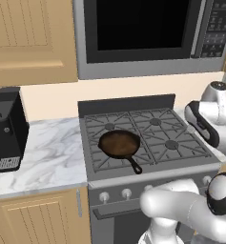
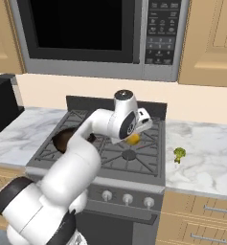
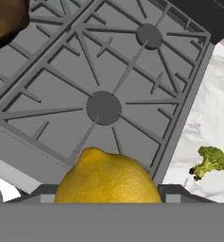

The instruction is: Put the broccoli and lemon in the pan. Then turn on the front left burner and set the heat to medium.

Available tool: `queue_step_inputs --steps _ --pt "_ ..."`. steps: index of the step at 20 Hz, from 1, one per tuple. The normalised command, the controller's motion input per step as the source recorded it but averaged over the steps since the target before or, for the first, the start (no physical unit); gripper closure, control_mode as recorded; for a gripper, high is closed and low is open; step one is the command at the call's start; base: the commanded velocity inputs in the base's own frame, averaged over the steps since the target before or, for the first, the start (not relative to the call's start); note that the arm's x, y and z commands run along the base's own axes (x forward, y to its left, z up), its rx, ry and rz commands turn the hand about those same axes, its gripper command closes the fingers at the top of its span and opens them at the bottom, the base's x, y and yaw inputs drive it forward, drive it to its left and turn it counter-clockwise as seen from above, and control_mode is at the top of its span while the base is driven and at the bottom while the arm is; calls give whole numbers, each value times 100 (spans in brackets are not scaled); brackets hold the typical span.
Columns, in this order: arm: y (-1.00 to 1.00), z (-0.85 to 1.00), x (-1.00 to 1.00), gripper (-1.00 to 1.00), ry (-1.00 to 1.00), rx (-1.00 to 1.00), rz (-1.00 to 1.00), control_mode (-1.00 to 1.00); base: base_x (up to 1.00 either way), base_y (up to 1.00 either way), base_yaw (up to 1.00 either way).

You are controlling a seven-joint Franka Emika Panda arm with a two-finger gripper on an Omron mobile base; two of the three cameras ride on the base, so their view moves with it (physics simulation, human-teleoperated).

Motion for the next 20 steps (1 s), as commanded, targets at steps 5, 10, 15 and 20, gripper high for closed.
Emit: queue_step_inputs --steps 5,10,15,20 --pt "81 8 -18 100 -7 0 0 -100 0 0 0" --pt "72 3 -16 100 -6 0 0 -100 0 0 0" --pt "68 0 -5 100 -1 0 0 -100 0 0 0" --pt "60 0 0 100 -3 0 0 -100 0 0 0"
